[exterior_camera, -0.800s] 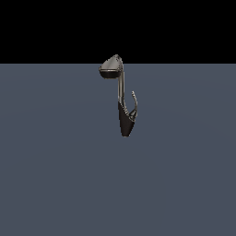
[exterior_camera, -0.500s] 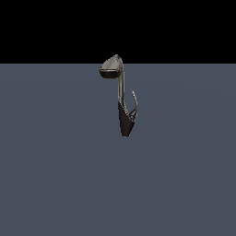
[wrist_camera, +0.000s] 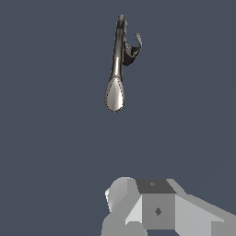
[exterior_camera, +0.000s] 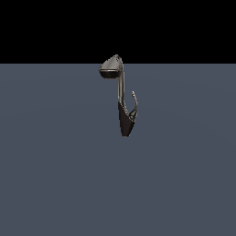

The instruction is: Turn on the faucet by rotating a designated handle.

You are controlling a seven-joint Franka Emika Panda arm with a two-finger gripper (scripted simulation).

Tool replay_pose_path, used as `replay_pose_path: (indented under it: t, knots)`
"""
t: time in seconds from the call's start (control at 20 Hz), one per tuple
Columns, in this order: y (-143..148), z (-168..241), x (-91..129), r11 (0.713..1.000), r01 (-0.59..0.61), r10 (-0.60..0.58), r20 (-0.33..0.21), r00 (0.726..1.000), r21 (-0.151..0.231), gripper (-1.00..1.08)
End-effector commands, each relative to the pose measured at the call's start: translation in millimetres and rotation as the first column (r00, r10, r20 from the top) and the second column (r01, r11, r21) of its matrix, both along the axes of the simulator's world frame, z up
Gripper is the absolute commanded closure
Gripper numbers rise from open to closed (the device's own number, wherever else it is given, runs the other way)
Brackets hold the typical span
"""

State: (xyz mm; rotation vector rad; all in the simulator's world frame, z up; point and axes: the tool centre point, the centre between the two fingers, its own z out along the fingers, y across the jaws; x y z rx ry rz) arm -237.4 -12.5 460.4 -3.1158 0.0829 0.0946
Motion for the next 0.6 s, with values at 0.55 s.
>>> replay_pose_path:
  t: [0.55]
  knots:
    - [8, -16, 42, 0.982, 0.162, -0.158, -0.05, 0.986, 0.101, 1.08]
